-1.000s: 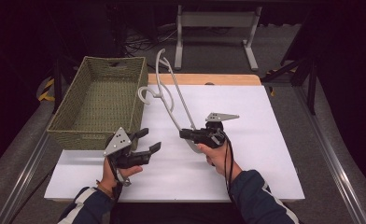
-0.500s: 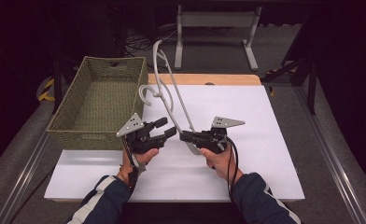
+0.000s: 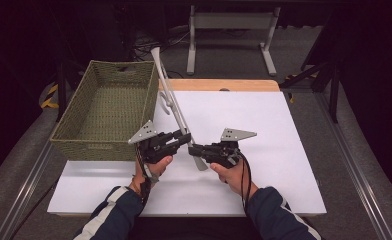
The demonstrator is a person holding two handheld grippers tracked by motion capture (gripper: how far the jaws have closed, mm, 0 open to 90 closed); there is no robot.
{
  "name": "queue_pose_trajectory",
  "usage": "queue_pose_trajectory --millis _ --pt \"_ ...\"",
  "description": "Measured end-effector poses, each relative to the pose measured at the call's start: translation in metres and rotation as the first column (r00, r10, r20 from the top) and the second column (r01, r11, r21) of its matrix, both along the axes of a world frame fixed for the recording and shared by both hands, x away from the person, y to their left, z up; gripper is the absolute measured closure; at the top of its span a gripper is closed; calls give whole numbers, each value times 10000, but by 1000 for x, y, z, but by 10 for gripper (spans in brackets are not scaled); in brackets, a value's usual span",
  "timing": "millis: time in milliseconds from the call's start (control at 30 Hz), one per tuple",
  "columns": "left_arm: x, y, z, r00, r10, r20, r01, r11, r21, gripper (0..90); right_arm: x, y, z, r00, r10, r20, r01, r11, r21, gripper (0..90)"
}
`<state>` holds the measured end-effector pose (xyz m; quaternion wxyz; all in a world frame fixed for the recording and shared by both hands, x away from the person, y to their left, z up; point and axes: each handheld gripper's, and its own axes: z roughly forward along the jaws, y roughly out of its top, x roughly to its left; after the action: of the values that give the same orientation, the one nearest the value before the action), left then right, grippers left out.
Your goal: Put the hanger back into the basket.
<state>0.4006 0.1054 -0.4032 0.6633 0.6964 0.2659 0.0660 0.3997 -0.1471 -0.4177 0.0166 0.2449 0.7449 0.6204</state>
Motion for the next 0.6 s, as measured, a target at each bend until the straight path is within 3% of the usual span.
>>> queue_pose_trajectory --millis 67,100,200,267,533,567,600 --pt "-2 -1 2 10000 75 53 -76 9999 144 725 -1 2 0 10000 46 18 -46 9999 -128 781" --pt "-1 0 2 10000 81 29 -81 9999 151 744 -2 2 0 10000 -56 61 58 9997 -224 714" --pt "-1 2 2 9998 157 105 -159 9996 226 815 -7 -2 5 9994 -222 249 233 9988 -422 678" --pt "-4 1 6 9986 116 524 -151 9976 671 821 -10 -8 8 9986 -313 434 336 9980 -542 618" --pt "-7 0 11 9980 391 488 -436 9946 944 823 -28 -45 10 9912 -951 918 1077 9837 -1442 531" --pt "-8 0 12 9978 371 558 -424 9944 963 823 -36 -63 9 9817 -1395 1296 1637 9660 -2001 483" --pt "-9 0 14 9974 377 610 -437 9940 1006 823 -39 -71 8 9752 -1551 1581 1888 9554 -2272 470"
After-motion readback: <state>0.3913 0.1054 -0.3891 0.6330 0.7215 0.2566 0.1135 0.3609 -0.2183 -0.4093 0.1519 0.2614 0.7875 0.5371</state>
